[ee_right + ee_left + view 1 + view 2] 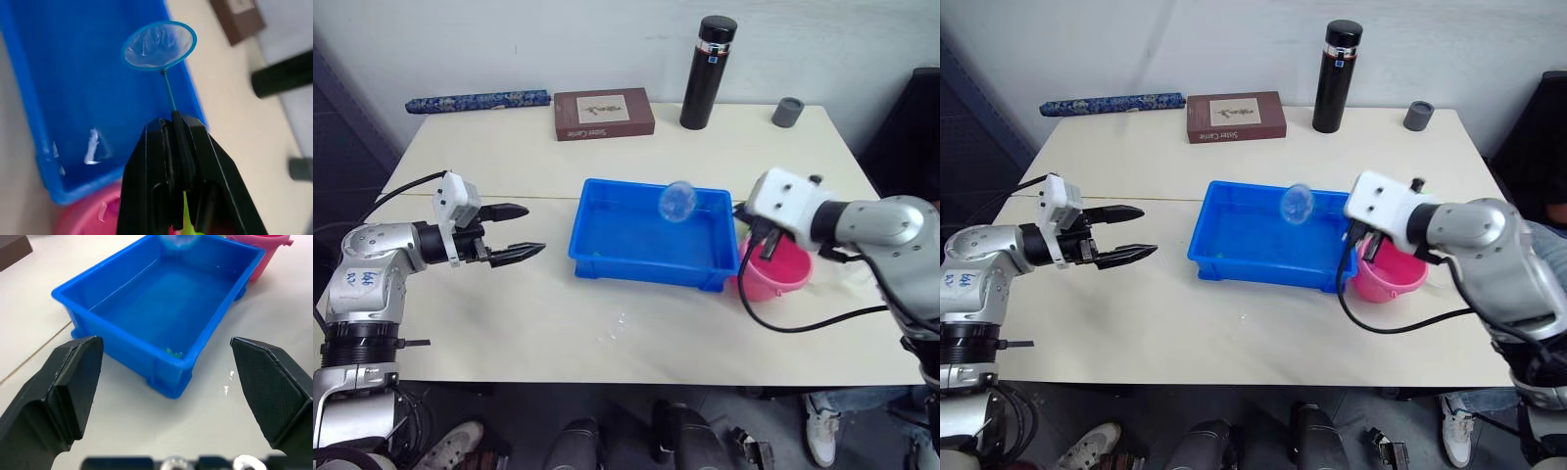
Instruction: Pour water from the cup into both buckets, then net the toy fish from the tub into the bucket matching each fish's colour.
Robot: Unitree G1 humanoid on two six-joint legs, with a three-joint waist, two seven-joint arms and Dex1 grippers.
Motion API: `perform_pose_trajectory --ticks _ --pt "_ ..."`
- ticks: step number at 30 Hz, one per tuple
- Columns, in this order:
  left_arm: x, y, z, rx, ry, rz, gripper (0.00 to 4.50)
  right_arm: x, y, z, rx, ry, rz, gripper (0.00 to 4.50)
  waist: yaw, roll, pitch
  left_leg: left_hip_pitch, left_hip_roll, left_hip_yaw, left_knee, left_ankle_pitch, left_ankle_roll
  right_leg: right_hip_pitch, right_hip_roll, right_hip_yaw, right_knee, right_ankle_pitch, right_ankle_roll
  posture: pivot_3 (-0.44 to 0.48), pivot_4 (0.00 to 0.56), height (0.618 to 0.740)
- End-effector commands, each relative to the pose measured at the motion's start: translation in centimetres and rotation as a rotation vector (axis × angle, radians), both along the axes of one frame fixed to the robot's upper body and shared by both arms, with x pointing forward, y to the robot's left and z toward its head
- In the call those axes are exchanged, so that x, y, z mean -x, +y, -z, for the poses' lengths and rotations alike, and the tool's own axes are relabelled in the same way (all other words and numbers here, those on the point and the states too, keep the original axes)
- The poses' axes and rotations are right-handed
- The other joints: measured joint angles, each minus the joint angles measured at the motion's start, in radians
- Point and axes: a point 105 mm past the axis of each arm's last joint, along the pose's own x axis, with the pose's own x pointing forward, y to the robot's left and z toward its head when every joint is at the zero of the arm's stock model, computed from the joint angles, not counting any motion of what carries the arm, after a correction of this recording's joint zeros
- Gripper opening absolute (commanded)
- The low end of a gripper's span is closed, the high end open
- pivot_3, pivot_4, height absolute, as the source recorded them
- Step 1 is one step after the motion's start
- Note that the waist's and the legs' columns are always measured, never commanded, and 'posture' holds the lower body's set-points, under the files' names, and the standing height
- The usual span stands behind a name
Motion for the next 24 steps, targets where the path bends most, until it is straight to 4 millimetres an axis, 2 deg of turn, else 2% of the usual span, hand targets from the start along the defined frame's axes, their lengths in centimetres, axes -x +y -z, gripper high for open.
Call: perform_pose_trajectory --ticks 1,10,14,19,24 --pt "1.3 0.8 -1.7 -0.004 -0.058 -0.037 4.48 -0.9 1.1 1.3 0.088 0.000 -0.054 0.00 -0.004 0.000 0.000 0.000 0.000 0.000 0.000 0.000 0.000 0.000 0.000 0.000 0.000 0.000 0.000 0.000 0.150 0.740" --pt "3.3 2.0 -1.3 -0.002 -0.038 -0.111 4.48 -1.5 5.7 4.2 0.093 0.099 -0.192 0.00 -0.008 0.000 0.000 0.000 0.000 0.001 0.000 0.000 0.000 -0.002 0.000 0.001 0.001 0.000 0.000 0.000 0.150 0.740" --pt "3.6 1.9 -1.3 0.001 -0.037 -0.120 4.48 -1.1 8.9 5.3 0.057 0.138 -0.254 0.00 -0.008 0.000 0.000 0.000 0.000 0.001 0.000 0.000 0.000 -0.002 0.000 0.001 0.002 0.000 0.000 0.000 0.150 0.740" --pt "3.7 1.8 -1.4 0.001 -0.038 -0.123 4.48 -0.4 10.4 5.9 0.051 0.159 -0.289 0.00 -0.004 0.000 0.000 0.000 -0.001 0.000 0.000 0.000 0.000 -0.001 0.000 0.000 0.001 0.000 0.000 0.000 0.150 0.740" --pt "3.6 1.5 -1.5 0.000 -0.039 -0.118 4.48 0.8 11.8 6.3 -0.040 0.234 -0.312 0.00 -0.007 -0.001 0.000 0.000 -0.001 0.000 0.000 0.000 0.000 -0.002 0.000 0.000 0.002 0.000 -0.001 0.000 0.150 0.740"
